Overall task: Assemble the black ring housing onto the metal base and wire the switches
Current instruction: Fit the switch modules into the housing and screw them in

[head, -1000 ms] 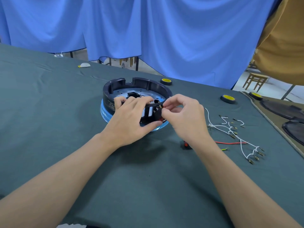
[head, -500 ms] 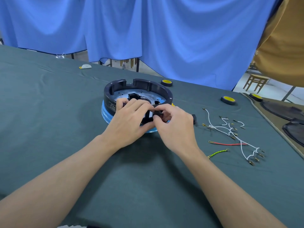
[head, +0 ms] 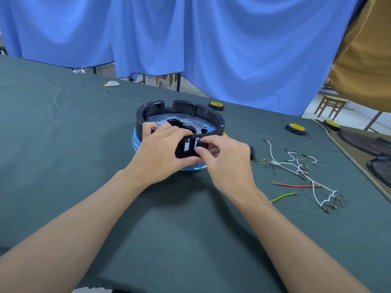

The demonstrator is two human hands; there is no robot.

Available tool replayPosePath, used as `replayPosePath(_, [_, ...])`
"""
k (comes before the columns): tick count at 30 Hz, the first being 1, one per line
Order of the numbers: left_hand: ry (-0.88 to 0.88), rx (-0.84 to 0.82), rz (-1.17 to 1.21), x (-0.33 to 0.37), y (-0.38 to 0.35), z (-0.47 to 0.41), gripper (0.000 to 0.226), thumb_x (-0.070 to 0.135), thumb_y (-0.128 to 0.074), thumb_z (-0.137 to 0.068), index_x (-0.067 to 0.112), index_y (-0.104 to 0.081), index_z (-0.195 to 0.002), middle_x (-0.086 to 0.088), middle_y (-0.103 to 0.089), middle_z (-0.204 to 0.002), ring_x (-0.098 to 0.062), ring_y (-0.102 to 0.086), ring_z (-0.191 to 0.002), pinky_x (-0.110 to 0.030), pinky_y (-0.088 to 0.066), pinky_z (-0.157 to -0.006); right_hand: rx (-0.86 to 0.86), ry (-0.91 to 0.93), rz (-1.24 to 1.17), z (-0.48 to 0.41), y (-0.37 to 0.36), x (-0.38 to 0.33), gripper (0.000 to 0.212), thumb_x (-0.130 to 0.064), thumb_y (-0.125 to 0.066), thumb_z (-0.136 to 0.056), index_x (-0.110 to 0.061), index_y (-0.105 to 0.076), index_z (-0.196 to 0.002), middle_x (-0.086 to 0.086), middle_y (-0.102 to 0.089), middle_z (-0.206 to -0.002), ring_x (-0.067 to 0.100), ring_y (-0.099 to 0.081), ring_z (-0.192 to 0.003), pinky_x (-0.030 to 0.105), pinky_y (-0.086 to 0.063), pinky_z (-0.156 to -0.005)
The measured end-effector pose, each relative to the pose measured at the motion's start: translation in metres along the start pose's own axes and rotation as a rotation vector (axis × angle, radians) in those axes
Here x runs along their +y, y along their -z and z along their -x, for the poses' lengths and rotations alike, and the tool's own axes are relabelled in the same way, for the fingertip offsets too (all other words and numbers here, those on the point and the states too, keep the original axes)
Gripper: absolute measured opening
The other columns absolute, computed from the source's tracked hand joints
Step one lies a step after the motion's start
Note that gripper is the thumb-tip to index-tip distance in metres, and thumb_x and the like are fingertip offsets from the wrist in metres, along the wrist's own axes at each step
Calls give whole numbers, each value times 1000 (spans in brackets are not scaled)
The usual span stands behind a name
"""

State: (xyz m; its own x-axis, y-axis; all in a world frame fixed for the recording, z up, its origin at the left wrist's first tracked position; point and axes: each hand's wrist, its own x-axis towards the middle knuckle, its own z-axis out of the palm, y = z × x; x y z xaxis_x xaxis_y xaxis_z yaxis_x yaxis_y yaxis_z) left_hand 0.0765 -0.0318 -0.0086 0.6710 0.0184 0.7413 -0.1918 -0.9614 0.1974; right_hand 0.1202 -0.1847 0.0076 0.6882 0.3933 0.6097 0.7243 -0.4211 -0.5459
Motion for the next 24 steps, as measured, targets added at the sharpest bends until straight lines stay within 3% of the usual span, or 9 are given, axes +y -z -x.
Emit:
replayPosePath(12, [12,7,-22,3,-1,0,63,64,-46,-81,13,-70,-110,6,-70,-94,-17,-58,-87,-33,-22,-85,46,92,-11,-6,-6,2,15,-7,-76,-78,-4,-77,-93,9,-69,-87,23,-65,-76,39,-55,-76])
replayPosePath(17, [20,14,4,3,0,0,60,62,-44,-83,15,-70,-108,7,-69,-92,-16,-57,-87,-31,-21,-85,24,152,-10,-6,1,5,16,-5,-66,-87,-10,-78,-95,7,-69,-84,18,-63,-76,39,-53,-76])
replayPosePath(20, [26,32,9,3,0,0,56,59,-42,-87,16,-70,-108,8,-70,-93,-16,-57,-88,-32,-21,-84,-80,65,-93,-9,9,10,20,0,-60,-90,-7,-76,-97,7,-71,-89,22,-69,-80,44,-53,-83])
replayPosePath(24, [49,48,26,5,-1,0,55,57,-40,-90,16,-72,-108,8,-71,-96,-16,-57,-87,-31,-20,-85,-44,-7,-154,-11,12,8,14,-1,-66,-86,-10,-77,-87,1,-72,-82,12,-68,-73,35,-56,-79])
